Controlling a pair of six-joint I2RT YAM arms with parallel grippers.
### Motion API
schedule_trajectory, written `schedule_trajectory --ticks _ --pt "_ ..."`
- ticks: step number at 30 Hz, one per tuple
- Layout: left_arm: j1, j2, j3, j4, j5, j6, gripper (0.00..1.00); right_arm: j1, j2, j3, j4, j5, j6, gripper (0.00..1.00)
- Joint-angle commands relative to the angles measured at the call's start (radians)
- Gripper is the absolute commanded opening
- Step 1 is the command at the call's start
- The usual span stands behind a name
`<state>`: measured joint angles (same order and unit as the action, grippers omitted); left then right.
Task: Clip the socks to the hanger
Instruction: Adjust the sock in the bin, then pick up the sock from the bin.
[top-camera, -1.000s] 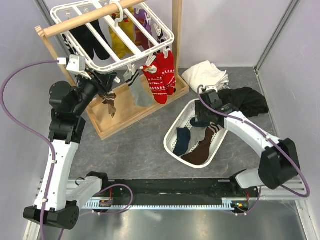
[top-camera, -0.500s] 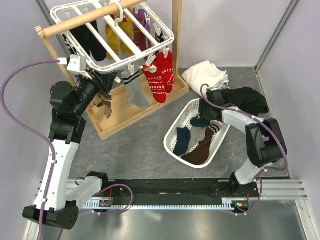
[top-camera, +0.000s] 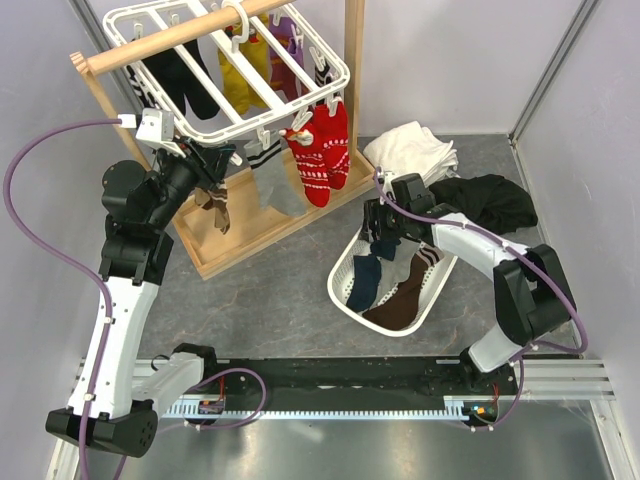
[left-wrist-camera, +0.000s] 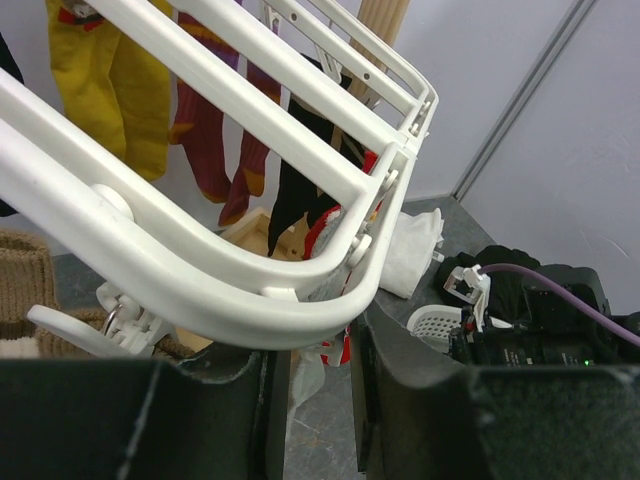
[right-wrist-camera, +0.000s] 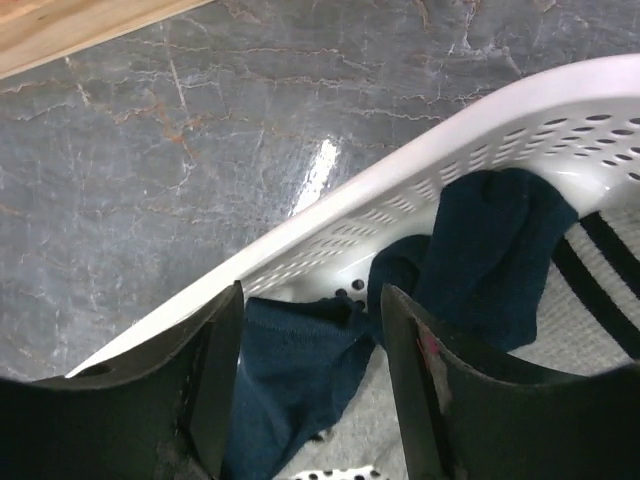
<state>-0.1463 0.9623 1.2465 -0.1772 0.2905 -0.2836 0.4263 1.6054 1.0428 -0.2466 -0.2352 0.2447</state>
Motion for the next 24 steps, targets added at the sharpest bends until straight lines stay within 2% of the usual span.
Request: schedule_trajectory --ticks 1,5,8,18,24 --pt "-0.004 0.013 0.002 0.001 0.010 0.043 0.02 -0.008 -0.076 0.036 -0.086 0.064 -0.053 0.63" --pt "-0.006 0.010 -0.001 0.001 0.009 0.043 0.02 -0.020 -0.145 0.005 -0.086 0.357 0.019 0.55" --pt "-0.006 0.007 -0.002 0.004 0.009 0.041 0.02 -0.030 -0.150 -0.004 -0.088 0.486 0.062 0.54" --pt "-0.010 0.004 -0.010 0.010 0.010 0.037 0.02 -0.069 0.013 -0.018 -0.011 0.574 0.238 0.51" --pt "-0.013 0.000 -0.018 0.013 0.013 0.035 0.02 -0.072 0.094 -0.027 0.053 0.600 0.277 0.47"
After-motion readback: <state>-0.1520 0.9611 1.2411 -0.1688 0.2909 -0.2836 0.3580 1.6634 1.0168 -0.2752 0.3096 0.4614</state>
